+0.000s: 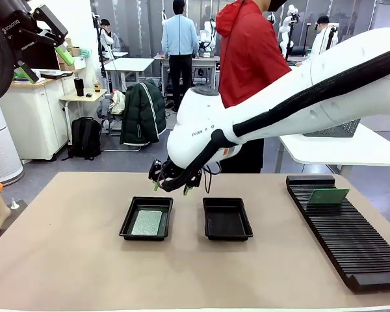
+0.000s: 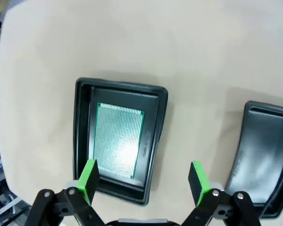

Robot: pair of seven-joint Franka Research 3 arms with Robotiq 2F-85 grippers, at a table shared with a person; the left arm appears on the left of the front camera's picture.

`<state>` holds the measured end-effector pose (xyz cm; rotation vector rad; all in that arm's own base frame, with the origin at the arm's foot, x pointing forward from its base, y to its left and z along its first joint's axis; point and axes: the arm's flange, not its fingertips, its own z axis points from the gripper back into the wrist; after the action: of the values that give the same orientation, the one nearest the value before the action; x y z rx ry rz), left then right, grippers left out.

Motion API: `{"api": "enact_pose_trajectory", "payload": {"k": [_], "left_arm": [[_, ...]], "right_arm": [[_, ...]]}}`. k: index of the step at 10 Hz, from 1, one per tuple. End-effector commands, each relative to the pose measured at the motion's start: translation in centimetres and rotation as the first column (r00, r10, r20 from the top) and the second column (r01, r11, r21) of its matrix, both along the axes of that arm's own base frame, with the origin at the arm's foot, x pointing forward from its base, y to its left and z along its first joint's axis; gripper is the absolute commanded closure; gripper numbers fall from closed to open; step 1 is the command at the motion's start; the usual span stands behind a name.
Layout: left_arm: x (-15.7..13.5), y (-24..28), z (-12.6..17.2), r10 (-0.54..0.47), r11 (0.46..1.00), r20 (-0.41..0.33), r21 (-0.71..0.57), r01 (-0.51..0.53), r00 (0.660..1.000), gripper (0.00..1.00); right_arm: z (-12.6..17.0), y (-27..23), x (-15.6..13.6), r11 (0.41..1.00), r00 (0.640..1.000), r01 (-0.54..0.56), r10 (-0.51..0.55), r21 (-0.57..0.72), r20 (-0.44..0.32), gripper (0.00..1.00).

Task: Inspect and transfer BCBs to ESD trays.
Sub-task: Pick up the Blank PCB from the PCB Rack and place it in the left ESD tray.

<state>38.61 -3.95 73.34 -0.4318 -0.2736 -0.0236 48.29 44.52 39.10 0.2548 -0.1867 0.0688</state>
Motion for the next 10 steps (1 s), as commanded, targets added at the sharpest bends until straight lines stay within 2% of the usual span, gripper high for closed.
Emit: {"api": "enact_pose_trajectory", "payload": {"k": [1,4,5,10], "left_arm": [[0.01,0.16,-0.16,0.001,1.000,0.002,-0.006,0.000,1.000,0.00],[0.01,0.16,-0.16,0.001,1.000,0.002,-0.006,0.000,1.000,0.00],[0.01,0.16,-0.16,0.001,1.000,0.002,-0.006,0.000,1.000,0.00],[0.01,0.16,-0.16,0.001,1.000,0.002,-0.006,0.000,1.000,0.00]], "right_arm": [[0.40,0.62,-0.09,0.999,0.999,-0.004,0.002,-0.049,-0.038,0.00],[0.05,0.60,-0.02,0.996,0.997,-0.003,-0.004,-0.084,-0.076,0.00],[0.47,0.32,-0.44,0.999,0.998,-0.018,0.015,-0.049,-0.063,0.00],[0.47,0.32,-0.44,0.999,0.998,-0.018,0.015,-0.049,-0.063,0.00]]}}
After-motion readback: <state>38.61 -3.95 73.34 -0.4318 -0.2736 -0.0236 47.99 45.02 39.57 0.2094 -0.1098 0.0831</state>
